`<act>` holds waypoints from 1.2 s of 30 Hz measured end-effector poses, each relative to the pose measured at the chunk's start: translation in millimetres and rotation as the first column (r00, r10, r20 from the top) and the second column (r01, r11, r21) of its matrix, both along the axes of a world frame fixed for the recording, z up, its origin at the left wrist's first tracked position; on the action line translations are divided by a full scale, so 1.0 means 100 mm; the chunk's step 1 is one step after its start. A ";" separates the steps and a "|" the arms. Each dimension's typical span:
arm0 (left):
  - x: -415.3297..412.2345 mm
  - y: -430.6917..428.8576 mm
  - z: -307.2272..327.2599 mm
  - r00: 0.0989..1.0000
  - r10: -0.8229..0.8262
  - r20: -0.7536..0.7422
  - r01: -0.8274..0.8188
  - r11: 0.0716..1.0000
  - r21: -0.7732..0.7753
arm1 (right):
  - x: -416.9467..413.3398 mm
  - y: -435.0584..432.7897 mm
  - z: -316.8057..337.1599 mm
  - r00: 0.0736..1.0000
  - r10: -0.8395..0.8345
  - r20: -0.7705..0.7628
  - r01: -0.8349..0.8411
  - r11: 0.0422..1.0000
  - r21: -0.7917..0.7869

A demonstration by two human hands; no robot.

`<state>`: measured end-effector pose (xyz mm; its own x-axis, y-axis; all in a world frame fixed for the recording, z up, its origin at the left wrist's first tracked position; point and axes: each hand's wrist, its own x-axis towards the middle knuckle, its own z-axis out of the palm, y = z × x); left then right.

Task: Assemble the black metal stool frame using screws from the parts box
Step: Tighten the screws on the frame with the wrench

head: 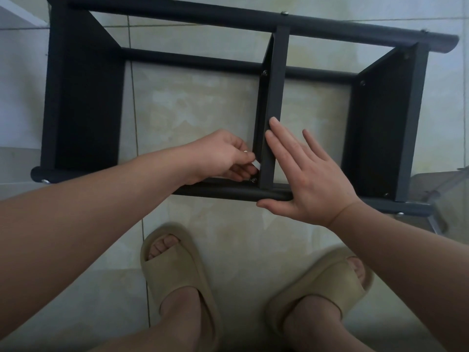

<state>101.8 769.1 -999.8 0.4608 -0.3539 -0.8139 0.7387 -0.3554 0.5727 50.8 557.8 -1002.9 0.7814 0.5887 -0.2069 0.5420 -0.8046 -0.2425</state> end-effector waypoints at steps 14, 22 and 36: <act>0.01 0.12 0.02 0.978 -0.191 0.089 0.190 0.982 0.019 | 0.00 0.00 0.00 1.000 -0.002 0.003 0.002 1.000 0.005; 0.01 0.16 0.00 0.924 -0.359 0.135 0.354 0.933 0.061 | 0.00 0.00 0.00 1.000 -0.004 0.000 0.004 1.000 0.005; -0.01 0.15 -0.03 0.775 -0.602 0.195 0.552 0.794 0.256 | -0.01 -0.01 -0.02 1.000 0.007 0.000 -0.007 1.000 0.009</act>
<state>101.1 784.0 -1003.0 0.4127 -0.4839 -0.7717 0.1994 -0.7786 0.5949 50.2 557.1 -1004.6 0.7770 0.5964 -0.2017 0.5479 -0.7984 -0.2497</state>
